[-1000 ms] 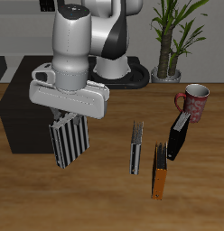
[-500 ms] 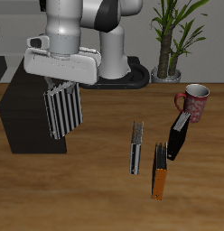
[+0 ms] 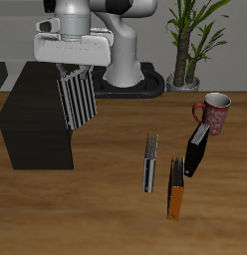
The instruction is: Place the right striped book flat on top of the shelf
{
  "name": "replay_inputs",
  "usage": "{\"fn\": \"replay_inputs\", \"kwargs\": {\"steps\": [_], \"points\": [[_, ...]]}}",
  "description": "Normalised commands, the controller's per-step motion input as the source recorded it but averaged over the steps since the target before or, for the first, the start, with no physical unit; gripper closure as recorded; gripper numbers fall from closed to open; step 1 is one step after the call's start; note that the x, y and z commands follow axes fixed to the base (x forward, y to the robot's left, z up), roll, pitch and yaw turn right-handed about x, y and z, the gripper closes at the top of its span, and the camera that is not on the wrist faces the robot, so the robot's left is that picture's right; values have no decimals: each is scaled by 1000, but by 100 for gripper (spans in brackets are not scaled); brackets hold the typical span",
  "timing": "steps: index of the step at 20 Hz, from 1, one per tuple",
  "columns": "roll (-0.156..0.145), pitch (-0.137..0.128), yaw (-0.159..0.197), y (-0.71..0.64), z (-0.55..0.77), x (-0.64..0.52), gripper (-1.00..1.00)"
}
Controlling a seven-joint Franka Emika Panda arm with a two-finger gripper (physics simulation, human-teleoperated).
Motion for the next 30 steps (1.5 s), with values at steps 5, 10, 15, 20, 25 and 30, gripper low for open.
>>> {"fn": "replay_inputs", "kwargs": {"steps": [5, 10, 15, 20, 25, 30], "points": [[42, -16, 128, 69, 176, -584, 100], [17, -21, 94, 23, 178, -373, 100], [8, -1, 132, 98, 65, -295, 100], [-42, 34, 175, 232, -31, -179, 100], [-114, 8, 164, 130, -2, -109, 100], [-118, 33, 148, 238, 25, -95, 100]]}}
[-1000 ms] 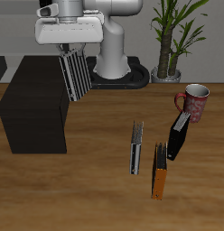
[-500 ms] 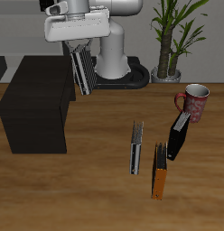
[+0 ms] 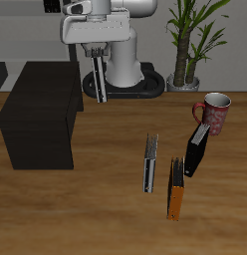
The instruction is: Place the right striped book flat on top of the shelf
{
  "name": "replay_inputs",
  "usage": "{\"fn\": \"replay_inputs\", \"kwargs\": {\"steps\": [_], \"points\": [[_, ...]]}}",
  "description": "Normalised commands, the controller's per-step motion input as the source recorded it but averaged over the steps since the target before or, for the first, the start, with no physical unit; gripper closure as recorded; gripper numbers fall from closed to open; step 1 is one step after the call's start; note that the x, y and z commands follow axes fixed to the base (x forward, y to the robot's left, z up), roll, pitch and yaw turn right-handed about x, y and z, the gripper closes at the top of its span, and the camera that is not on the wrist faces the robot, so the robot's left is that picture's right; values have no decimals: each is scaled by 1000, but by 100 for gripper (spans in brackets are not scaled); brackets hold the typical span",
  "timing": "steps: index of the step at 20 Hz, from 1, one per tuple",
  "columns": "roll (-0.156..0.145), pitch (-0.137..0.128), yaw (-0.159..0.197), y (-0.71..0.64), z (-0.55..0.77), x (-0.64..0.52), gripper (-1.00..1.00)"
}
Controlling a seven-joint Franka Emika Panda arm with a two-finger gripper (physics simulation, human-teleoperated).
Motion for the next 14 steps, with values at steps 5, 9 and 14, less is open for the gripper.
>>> {"fn": "replay_inputs", "kwargs": {"steps": [5, 9, 14], "points": [[-129, -30, 85, 112, 149, -104, 100], [-296, -51, 21, -121, 269, 14, 100], [-142, 0, 23, -83, 156, 28, 100]]}}
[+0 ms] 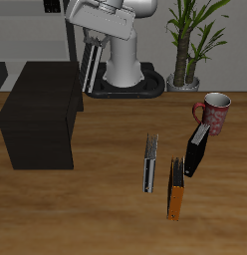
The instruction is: Place the right striped book flat on top of the shelf
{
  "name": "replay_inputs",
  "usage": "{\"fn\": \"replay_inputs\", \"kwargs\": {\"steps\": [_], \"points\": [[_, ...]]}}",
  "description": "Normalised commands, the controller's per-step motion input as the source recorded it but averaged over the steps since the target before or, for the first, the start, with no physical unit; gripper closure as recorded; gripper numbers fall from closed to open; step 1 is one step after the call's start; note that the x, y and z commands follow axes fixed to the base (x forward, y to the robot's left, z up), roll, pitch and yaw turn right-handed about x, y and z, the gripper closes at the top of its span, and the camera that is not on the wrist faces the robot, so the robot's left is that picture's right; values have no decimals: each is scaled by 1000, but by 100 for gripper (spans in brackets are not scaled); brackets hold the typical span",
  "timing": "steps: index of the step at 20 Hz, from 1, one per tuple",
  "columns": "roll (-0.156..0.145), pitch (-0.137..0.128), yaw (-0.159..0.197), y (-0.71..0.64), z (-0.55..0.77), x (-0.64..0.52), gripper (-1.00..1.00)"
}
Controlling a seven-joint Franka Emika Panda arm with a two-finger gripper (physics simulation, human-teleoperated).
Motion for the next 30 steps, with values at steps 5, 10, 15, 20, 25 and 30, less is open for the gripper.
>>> {"fn": "replay_inputs", "kwargs": {"steps": [5, 10, 15, 20, 25, 30], "points": [[-146, -57, 9, -114, 163, 65, 100], [-144, -40, -3, -30, 152, 130, 100], [-163, -65, -15, -54, 137, 30, 100], [-204, -7, -81, -256, 3, 53, 100], [-184, 69, -42, -153, -217, 138, 100], [-93, 112, 2, 87, -311, 332, 100]]}}
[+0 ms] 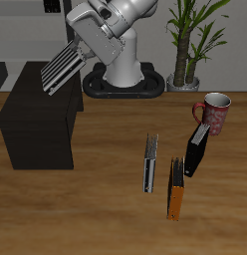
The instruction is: Place the right striped book flat on top of the shelf
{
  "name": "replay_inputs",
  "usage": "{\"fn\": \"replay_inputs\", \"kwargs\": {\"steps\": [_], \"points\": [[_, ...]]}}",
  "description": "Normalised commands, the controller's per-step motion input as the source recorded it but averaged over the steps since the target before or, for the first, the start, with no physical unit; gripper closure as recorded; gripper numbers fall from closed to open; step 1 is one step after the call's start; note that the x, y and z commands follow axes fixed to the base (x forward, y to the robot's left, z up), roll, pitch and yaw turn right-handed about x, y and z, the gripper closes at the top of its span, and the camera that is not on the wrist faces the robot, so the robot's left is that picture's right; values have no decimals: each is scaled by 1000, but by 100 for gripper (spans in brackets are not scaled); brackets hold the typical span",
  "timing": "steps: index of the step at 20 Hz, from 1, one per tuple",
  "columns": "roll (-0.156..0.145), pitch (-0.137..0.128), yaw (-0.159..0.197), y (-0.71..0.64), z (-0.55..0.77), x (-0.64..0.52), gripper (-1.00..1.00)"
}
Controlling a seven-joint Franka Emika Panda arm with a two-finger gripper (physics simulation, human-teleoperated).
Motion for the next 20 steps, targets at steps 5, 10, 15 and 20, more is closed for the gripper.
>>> {"fn": "replay_inputs", "kwargs": {"steps": [5, 10, 15, 20], "points": [[-119, -13, 26, -71, -96, 139, 100], [-128, -4, -30, -371, -31, 287, 100], [-28, 31, -7, -172, -149, 114, 100], [-2, 34, -15, -2, -113, -13, 100]]}}
